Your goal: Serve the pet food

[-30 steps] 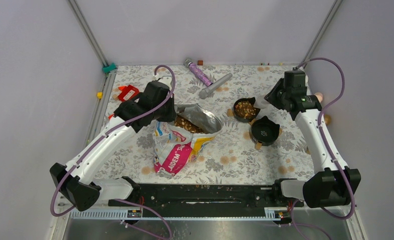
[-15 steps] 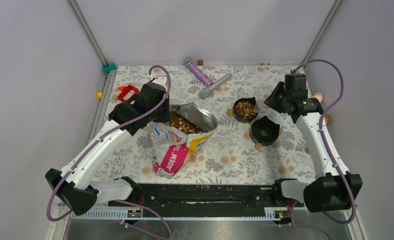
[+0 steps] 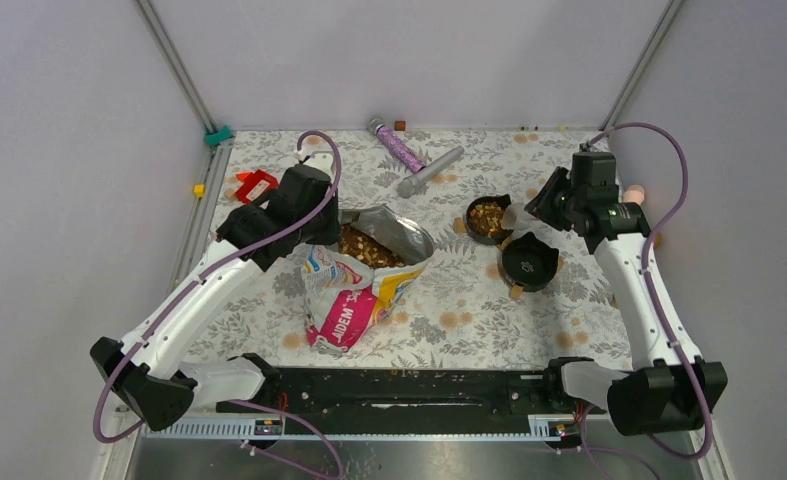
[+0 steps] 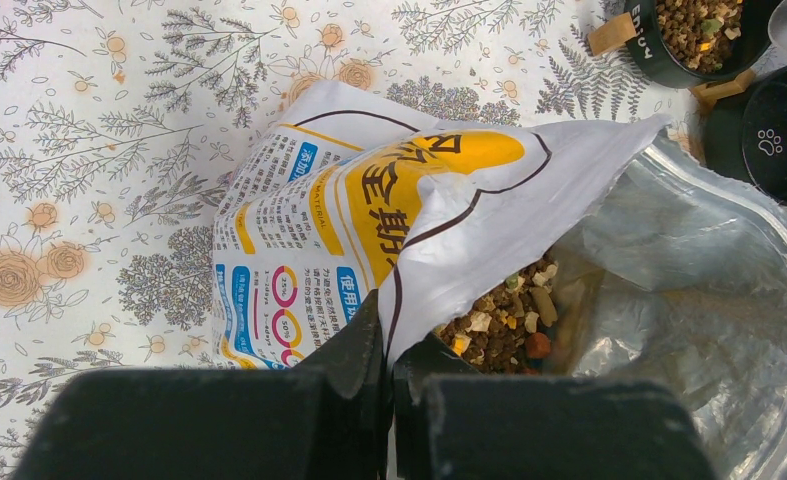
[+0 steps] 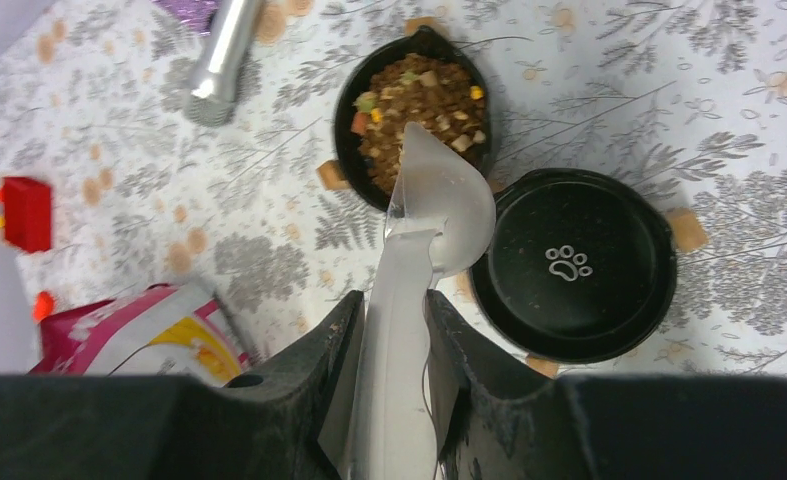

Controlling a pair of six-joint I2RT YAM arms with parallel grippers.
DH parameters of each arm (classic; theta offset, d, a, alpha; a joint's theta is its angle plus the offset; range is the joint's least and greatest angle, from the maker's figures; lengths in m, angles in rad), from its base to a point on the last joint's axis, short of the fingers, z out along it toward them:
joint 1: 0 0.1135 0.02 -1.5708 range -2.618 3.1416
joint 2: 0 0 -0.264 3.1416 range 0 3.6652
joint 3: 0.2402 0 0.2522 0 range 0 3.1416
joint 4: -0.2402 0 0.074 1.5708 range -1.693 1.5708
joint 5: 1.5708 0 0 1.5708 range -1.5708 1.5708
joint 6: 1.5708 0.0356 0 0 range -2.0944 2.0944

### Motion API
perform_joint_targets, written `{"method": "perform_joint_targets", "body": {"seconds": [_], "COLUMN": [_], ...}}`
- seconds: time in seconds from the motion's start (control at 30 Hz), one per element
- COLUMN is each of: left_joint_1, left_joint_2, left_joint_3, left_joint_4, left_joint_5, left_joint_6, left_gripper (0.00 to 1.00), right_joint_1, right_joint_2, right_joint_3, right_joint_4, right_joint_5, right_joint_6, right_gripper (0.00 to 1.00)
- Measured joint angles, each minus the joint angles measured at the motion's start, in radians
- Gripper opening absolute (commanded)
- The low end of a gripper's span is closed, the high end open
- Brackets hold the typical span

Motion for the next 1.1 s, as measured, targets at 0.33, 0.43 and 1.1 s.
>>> {"method": "perform_joint_targets", "body": {"seconds": [0.33,0.43,1.1], "left_joint_1": [0.0,0.0,0.001], "left_joint_2": [0.0,0.001,0.008], "left_joint_3": [0.0,0.0,0.0], "left_joint_4": [0.0,0.0,0.007], "left_joint_5": [0.0,0.002,0.034], "left_joint_6": [0.0,0.0,0.0], "left_gripper": [0.0,0.0,0.0], "right_joint_1": [0.001,0.001,0.404], "right_joint_2": [-0.178,-0.225,-0.254], "right_joint_3": [0.037,0.045,0.134], "right_joint_4": [-0.006,-0.001,-0.013], "right_joint_5": [-0.193,-0.265,-0.457], "right_joint_6": [0.062,0.101,0.236], "right_gripper": [0.0,0.0,0.0]}}
